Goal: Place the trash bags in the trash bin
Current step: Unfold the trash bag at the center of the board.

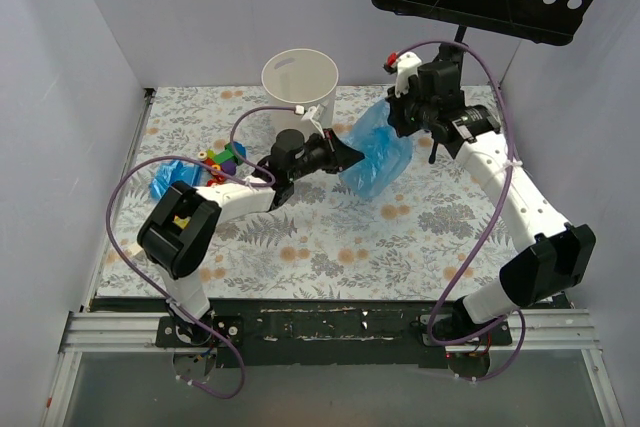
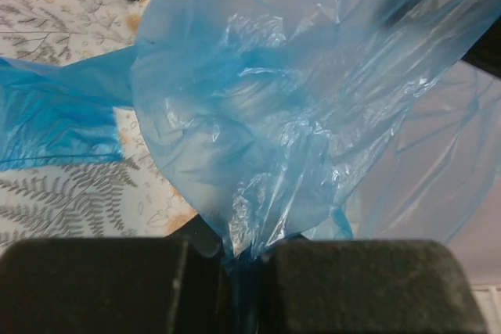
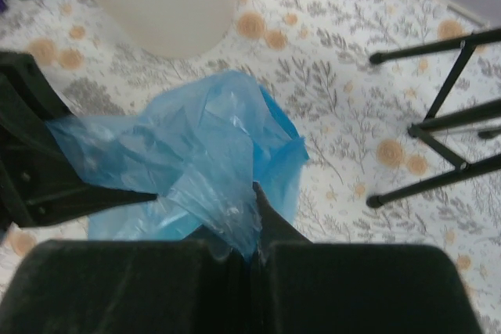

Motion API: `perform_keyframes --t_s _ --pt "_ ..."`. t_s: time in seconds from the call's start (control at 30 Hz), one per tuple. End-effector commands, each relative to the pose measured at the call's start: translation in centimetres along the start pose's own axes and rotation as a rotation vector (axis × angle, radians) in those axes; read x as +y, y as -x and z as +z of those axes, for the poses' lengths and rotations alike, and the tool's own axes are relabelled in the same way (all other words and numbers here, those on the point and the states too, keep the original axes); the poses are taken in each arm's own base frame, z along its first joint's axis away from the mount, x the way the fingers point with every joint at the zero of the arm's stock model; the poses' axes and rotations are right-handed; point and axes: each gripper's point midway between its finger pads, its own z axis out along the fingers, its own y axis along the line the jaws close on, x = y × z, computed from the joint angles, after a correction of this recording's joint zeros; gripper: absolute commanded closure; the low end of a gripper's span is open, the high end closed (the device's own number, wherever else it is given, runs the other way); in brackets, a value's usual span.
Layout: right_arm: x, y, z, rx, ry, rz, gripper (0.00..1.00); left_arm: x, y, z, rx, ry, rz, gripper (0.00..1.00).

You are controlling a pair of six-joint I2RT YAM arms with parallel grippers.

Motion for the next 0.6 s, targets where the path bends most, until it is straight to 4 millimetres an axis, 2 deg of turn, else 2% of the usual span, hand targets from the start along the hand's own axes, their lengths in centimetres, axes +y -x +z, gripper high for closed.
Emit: perform_keyframes --t_s 0.0,0.13,0.3,0.47,0.57 --pt "-2.2 -1.8 -1.5 0.008 -0.074 -0.042 0.99 -1.0 2.9 -2.7 0.018 0.057 0.089 1.00" --pt "-5.0 -5.1 -2.0 0.076 -0.158 -0.065 0.99 -0.1 4.4 -5.7 0.078 0.209 0.224 1.00" --pt "-7.0 -6.7 -2.9 0.103 -0.254 -0.109 0.99 0.7 5.8 -9.1 0.122 0.341 0.389 1.00" --pt "-7.1 -7.7 -3.3 0.111 -0.265 -0.129 0.99 0.6 7.1 -10.2 0.135 0.380 0.500 1.00" --pt "-8.6 -7.7 -4.1 0.117 -0.358 -0.154 0.99 1.9 8.5 -10.5 0.129 0.473 0.553 1.00"
